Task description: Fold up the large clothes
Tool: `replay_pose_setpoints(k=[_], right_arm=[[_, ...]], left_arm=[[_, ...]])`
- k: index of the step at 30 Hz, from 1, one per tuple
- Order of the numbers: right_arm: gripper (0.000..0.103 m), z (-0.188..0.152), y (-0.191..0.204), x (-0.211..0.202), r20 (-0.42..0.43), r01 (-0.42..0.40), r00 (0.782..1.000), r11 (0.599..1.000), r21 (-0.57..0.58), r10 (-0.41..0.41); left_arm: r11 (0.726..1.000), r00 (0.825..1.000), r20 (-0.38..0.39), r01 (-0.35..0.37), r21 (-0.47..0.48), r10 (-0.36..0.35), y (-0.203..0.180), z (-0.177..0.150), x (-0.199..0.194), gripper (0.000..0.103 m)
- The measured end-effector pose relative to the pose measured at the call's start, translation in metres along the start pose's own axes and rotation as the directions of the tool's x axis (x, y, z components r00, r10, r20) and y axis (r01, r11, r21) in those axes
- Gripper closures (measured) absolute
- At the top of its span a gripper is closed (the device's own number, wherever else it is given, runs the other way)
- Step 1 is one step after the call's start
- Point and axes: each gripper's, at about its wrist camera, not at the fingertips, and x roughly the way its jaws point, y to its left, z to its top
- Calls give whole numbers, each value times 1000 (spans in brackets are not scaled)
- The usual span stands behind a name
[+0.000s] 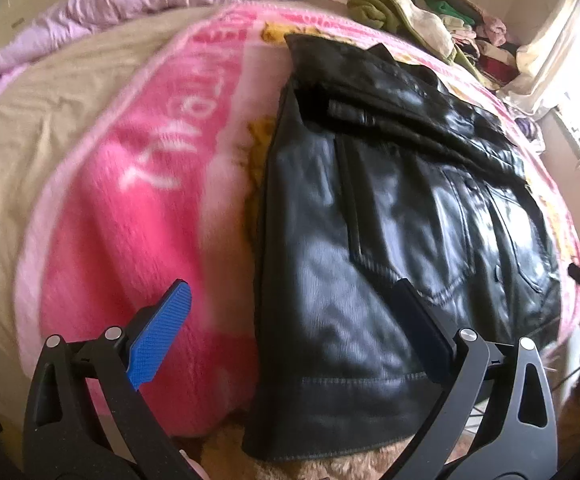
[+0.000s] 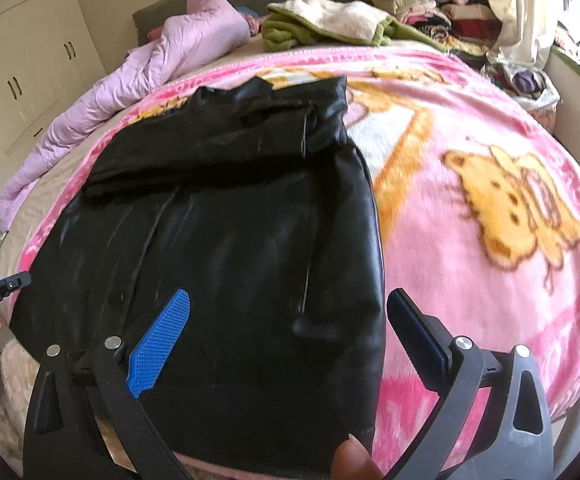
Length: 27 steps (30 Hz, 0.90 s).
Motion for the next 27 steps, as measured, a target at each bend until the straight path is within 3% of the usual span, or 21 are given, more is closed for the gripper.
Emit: replay_pose_setpoints(k=[13,17,20,22,25,27], right_arm=[[5,-34,-25,0,-106,-49,993,998,29,52],[5,-44,-33,1,-139,-70,988,997,38,74],[6,-52,-33,3,-158,-102,982,994,26,105],[26,-57,-31,7,-187,-125,974,992,10,125],[34,-62,-32,11,-188,-141,972,990,14,141],[42,-62,-34,9,-165,-159,972,986,49,165]], left_arm=[[995,993,-78,95,28,-92,-3,-24,6,10],[995,992,-89,95,36,-91,-1,-28,10,30],[992,986,-104,128,7,-127,3,-27,13,32],[990,984,-111,139,-3,-138,5,-27,14,37],[989,983,-105,149,-24,-150,8,-27,15,53],[987,984,-82,156,-26,-158,7,-28,9,71]])
